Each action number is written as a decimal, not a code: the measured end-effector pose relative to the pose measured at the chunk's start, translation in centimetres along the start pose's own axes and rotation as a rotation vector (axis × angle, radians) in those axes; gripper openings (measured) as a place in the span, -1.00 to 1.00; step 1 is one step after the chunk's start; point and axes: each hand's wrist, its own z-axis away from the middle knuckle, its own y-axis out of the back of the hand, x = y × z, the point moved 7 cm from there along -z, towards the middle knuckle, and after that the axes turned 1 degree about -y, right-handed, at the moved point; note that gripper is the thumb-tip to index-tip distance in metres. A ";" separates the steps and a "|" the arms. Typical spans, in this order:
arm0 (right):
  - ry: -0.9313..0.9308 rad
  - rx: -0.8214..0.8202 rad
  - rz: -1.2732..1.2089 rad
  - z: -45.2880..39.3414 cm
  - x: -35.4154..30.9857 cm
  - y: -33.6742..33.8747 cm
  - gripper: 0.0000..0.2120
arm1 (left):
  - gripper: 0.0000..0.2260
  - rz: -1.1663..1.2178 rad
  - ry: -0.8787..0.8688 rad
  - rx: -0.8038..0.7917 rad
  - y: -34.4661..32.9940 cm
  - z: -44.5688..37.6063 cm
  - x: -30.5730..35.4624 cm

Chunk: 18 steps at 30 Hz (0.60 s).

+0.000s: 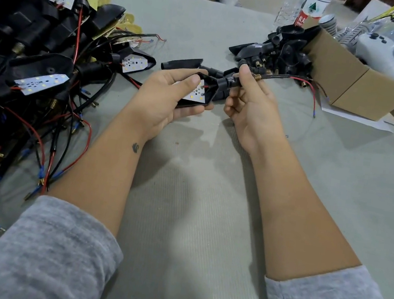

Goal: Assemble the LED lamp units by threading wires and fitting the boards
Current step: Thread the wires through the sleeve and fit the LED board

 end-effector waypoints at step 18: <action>-0.016 0.224 -0.355 -0.3 0.3 2.3 -0.84 | -0.88 -0.002 -0.025 0.187 2.0 -0.3 0.3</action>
